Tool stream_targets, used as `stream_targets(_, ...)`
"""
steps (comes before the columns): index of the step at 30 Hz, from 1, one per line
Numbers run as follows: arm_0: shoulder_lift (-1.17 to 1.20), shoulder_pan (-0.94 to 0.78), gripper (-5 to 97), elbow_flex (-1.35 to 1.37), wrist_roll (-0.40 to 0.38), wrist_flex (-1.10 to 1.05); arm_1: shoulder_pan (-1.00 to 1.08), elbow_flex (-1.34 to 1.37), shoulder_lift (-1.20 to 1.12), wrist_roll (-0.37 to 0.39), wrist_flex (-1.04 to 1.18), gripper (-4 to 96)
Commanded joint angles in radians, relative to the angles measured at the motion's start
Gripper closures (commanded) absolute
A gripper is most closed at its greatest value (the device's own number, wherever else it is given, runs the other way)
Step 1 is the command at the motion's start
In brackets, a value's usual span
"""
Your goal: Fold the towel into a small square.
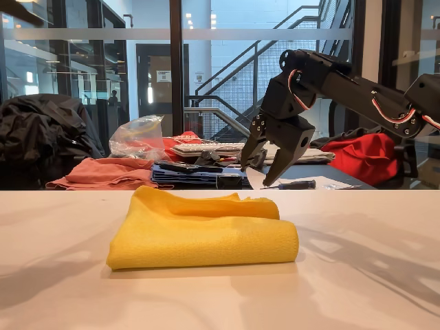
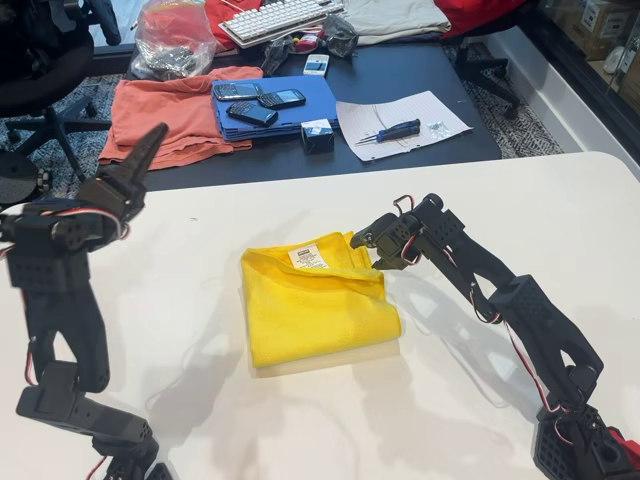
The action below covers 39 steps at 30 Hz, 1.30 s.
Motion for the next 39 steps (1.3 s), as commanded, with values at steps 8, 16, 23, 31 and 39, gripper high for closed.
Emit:
stream_targets(8,0.017,0.014,70,-0.023,-0.003,0.006,-0.127,0.299,0.170,0.008,-0.012,11.7)
stream_targets(16,0.017,0.017,70,-0.021,-0.003,0.006,-0.153,0.304,0.190,0.008,-0.025,12.2)
stream_targets(23,0.018,0.014,70,-0.011,-0.003,0.006,-0.170,0.313,0.152,0.135,-0.020,13.1)
stream_targets(31,0.018,0.006,70,-0.011,-0.003,0.008,-0.172,0.316,0.118,0.146,-0.020,25.2)
stream_targets(39,0.011,-0.009,70,-0.012,-0.003,0.006,-0.183,0.298,0.130,0.129,-0.035,51.2)
